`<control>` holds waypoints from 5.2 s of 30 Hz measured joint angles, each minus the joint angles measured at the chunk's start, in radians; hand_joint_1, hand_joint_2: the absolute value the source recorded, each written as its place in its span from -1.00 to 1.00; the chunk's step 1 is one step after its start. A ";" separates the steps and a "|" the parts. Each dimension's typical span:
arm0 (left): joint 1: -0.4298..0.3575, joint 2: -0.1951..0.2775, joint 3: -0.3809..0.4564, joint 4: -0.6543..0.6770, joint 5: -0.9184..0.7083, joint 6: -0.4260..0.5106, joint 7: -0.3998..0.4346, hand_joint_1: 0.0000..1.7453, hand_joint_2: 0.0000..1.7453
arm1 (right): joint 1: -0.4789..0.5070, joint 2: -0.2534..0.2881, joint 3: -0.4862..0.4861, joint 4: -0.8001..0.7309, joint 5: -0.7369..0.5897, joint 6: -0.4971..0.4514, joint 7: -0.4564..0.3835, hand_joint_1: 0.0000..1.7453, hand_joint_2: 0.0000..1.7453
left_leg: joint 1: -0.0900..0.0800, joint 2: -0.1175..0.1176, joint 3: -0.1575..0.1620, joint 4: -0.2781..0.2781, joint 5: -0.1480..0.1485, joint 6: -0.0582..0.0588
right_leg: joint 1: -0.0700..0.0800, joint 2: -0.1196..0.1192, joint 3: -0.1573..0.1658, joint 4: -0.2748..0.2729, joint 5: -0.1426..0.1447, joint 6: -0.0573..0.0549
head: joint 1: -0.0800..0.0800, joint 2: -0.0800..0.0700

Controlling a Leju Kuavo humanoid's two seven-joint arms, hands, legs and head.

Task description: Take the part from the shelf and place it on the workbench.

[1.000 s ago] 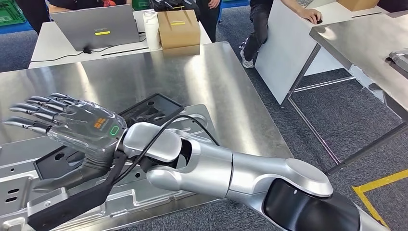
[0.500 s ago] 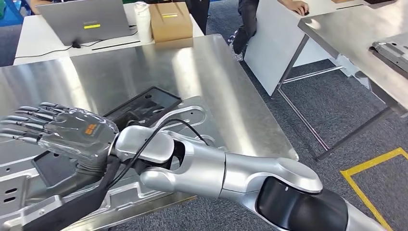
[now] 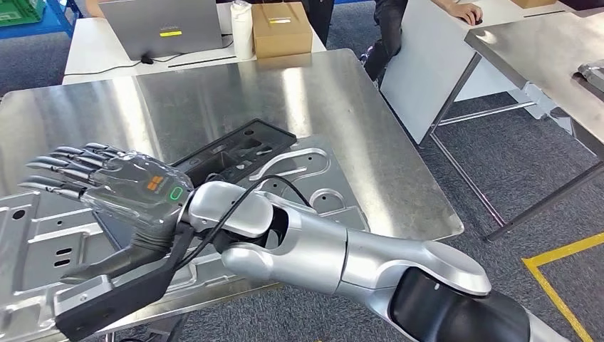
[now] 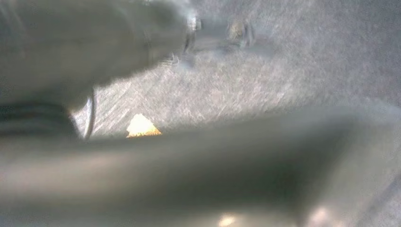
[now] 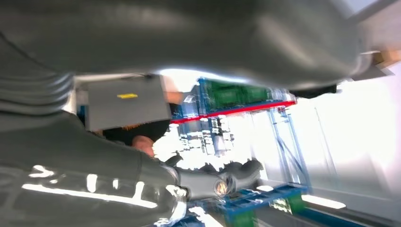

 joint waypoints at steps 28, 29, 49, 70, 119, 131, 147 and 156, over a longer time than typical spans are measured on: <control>-0.008 0.011 -0.008 -0.008 -0.006 0.002 -0.021 -1.00 -1.00 | 0.002 0.011 0.000 -0.004 0.001 0.002 -0.003 -1.00 -1.00 | 0.038 0.011 -0.012 -0.006 0.009 0.001 | -0.061 -0.004 0.008 0.045 -0.013 0.091 | 0.010 0.000; -0.008 0.010 -0.008 -0.008 -0.007 0.001 -0.021 -1.00 -1.00 | 0.001 0.013 0.000 -0.006 0.001 0.001 -0.003 -1.00 -1.00 | 0.041 0.011 -0.013 -0.011 0.016 -0.004 | -0.054 -0.002 0.039 -0.003 -0.023 0.082 | 0.010 0.000; 0.005 0.029 -0.038 -0.012 -0.015 0.001 -0.033 -1.00 -1.00 | 0.043 0.018 -0.034 -0.017 0.084 0.006 0.000 -1.00 -1.00 | 0.037 0.010 0.084 -0.050 -0.030 0.000 | -0.057 -0.005 -0.026 -0.024 0.029 0.099 | -0.016 0.000; 0.002 0.092 -0.081 -0.017 -0.039 0.000 -0.002 -1.00 -1.00 | 0.034 0.007 -0.109 0.035 0.146 -0.073 0.040 -1.00 -1.00 | 0.034 0.012 -0.055 0.215 -0.126 -0.028 | -0.069 -0.003 0.006 -0.060 0.040 0.084 | -0.020 0.000; -0.028 0.372 -0.184 -0.061 -0.158 -0.007 0.404 -1.00 -1.00 | -0.010 0.017 -0.070 -0.105 -0.049 -0.212 0.087 -1.00 -1.00 | 0.032 0.007 0.054 -0.050 -0.009 -0.022 | -0.059 -0.001 -0.015 -0.052 0.055 0.068 | -0.024 0.000; 0.017 0.365 -0.209 -0.044 -0.177 -0.011 0.459 -1.00 -1.00 | -0.002 0.017 -0.046 -0.105 -0.038 -0.181 0.060 -1.00 -1.00 | 0.035 0.010 0.055 -0.053 -0.009 -0.021 | -0.055 0.000 -0.017 -0.052 0.053 0.086 | -0.024 0.000; 0.101 0.229 -0.236 -0.010 -0.241 0.031 0.486 -1.00 -1.00 | 0.098 -0.005 -0.140 0.044 0.132 -0.099 -0.062 -1.00 -1.00 | 0.037 0.010 0.055 -0.053 -0.009 -0.021 | -0.052 0.000 -0.018 -0.052 0.053 0.085 | -0.024 0.000; 0.127 0.204 -0.285 0.003 -0.278 -0.019 0.510 -1.00 -1.00 | 0.161 -0.064 -0.206 0.037 0.237 -0.045 -0.059 -1.00 -1.00 | 0.037 0.010 0.055 -0.053 -0.009 -0.021 | -0.052 0.000 -0.018 -0.052 0.053 0.085 | -0.024 0.000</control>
